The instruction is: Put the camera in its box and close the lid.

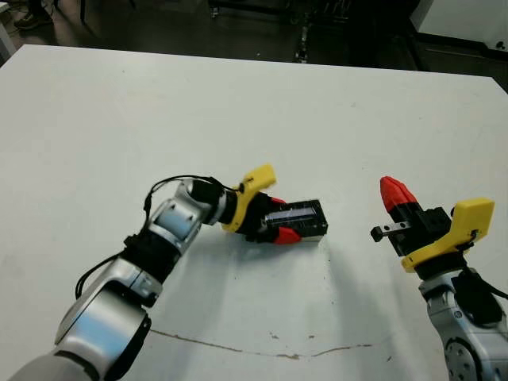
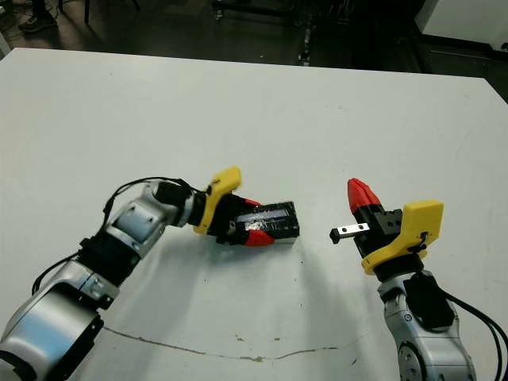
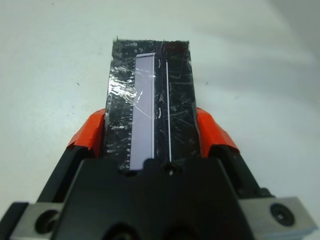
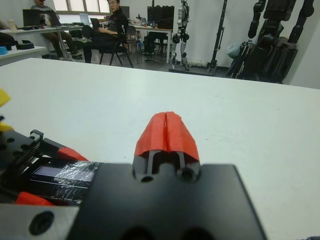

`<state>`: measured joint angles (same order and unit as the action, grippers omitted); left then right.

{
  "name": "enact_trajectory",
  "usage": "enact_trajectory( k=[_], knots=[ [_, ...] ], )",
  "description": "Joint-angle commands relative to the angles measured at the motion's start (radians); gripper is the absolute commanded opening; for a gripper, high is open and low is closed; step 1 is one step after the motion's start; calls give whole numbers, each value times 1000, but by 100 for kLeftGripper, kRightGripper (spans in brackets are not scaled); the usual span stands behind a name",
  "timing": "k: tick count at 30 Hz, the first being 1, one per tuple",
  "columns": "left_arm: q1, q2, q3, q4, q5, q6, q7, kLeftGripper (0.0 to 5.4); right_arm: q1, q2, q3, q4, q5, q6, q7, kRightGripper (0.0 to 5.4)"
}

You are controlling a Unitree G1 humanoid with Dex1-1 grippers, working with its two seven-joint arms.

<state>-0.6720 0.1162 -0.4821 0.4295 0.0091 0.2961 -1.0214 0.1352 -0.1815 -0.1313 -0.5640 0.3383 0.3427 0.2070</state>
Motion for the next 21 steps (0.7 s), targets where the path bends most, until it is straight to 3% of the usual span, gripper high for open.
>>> enact_trajectory(
  k=[1, 15, 21],
  knots=[
    [61, -37, -115, 3, 87, -12, 42, 392, 10, -12, -10, -8, 4, 18, -5, 0],
    [64, -62, -114, 37, 60, 4, 48, 539, 10, -14, -4, -2, -3, 2, 1, 0],
    [66, -54, -97, 63, 45, 7, 49, 539, 12, -12, -7, -8, 2, 16, -5, 0]
  ],
)
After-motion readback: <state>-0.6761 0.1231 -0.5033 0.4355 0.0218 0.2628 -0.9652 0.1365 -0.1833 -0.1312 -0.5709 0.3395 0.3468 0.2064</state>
